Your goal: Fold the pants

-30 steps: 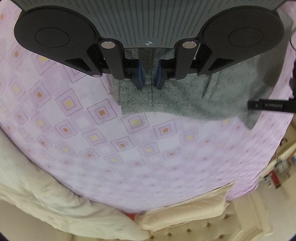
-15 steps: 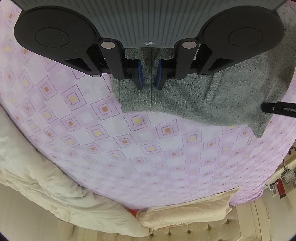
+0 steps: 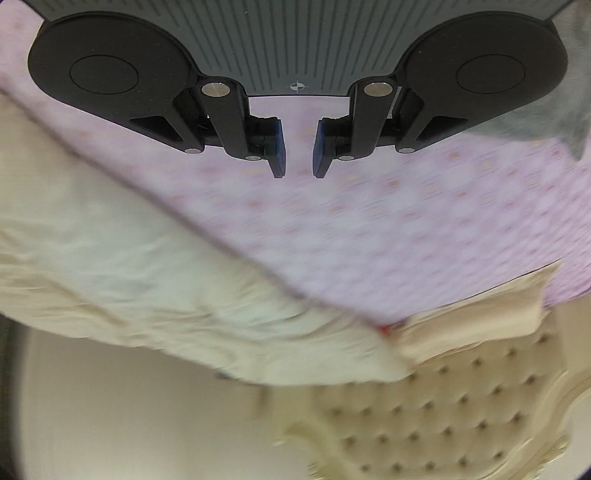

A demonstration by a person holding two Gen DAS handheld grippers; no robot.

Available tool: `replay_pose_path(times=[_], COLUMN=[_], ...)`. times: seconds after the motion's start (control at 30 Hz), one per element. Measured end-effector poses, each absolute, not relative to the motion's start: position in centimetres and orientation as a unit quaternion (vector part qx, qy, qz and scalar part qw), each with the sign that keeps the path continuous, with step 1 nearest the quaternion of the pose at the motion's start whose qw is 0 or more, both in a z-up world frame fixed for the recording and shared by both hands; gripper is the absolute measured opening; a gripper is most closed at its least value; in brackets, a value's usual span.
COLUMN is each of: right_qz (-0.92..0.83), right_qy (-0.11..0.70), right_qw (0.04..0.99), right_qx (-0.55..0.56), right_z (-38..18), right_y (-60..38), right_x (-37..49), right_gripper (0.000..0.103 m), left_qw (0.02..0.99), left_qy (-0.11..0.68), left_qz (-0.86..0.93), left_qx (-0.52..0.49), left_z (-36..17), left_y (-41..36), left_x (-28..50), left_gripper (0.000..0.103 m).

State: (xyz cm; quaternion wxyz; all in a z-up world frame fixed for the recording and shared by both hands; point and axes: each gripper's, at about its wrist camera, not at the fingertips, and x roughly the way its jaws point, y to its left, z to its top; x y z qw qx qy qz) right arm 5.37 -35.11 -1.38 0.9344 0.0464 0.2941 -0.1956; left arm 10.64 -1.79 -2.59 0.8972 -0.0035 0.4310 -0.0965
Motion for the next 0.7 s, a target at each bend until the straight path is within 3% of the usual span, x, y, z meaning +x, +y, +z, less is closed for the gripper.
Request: replay_pose_path(times=[0.17,0.33,0.47,0.57,0.7], right_qz=[-0.220,-0.138,-0.067,-0.022,0.014], right_qy=[0.294,0.319,0.312,0.310,0.333], right_qw=[0.930,0.937,0.948,0.949,0.941], right_qx=[0.008,-0.037,0.005,0.042,0.062], right_z=[0.4,2.2,3.3,3.2,2.4], right_y=[-37.8,-34.5,-30.3,-27.2,-23.8], right_x=[1.6,-1.2,-2.3,-1.8,-0.4], right_gripper=[0.016,0.017,0.032,0.032,0.041], left_qw=[0.900,0.896,0.892,0.889,0.887], left_qy=[0.425,0.432,0.440,0.445,0.450], left_qz=[-0.097,-0.102,-0.106,-0.105,-0.099], left_qx=[-0.012,-0.022,-0.026,-0.033,-0.032], left_z=[-1.8,-1.6,-1.7,-1.9,-2.2], left_y=[-1.3,-1.2,-1.5,-1.5,-1.6], left_x=[9.7,7.7,6.1,5.0,3.7], left_gripper=[0.058,0.061,0.061,0.062,0.062])
